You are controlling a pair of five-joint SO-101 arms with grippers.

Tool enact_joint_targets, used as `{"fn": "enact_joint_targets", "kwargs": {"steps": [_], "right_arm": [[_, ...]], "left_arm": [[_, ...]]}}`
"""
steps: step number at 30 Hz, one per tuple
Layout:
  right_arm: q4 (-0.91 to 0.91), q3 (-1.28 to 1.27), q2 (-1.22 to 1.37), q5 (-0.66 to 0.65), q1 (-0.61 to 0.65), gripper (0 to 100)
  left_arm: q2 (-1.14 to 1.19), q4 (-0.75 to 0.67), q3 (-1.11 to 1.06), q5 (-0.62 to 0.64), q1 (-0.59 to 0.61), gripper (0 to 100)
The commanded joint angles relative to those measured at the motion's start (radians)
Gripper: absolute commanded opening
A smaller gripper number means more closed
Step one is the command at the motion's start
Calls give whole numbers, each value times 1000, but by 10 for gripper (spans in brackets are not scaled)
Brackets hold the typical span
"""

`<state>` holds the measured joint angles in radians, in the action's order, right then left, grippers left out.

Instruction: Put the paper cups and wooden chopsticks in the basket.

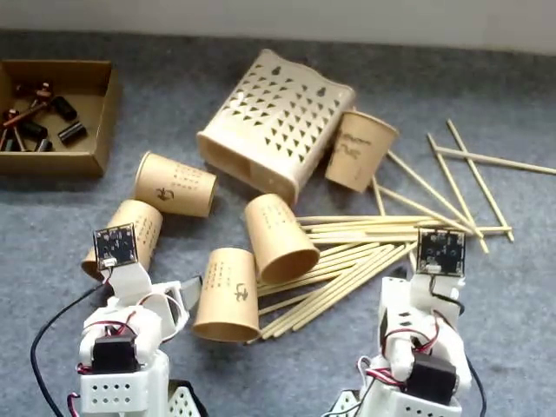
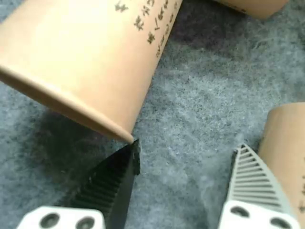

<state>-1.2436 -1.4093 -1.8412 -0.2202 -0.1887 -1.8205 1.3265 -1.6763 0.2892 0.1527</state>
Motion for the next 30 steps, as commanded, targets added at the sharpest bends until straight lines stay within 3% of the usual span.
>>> {"fn": "enact_joint_targets", "kwargs": {"steps": [1,9,16,23,30], "right_arm": [[-4,97,-1,3,-16,67],[-16,251,18,0,-16,67],[-88,503,306,0,-7,67],[-189,769,539,6,133,67],[-216,880,763,9,223,68]], "left_arm": [[-18,3,-19,0,8,300],[-18,3,-19,0,8,300],[-18,3,-19,0,8,300],[-18,3,-19,0,8,300],[-18,3,-19,0,8,300]]}}
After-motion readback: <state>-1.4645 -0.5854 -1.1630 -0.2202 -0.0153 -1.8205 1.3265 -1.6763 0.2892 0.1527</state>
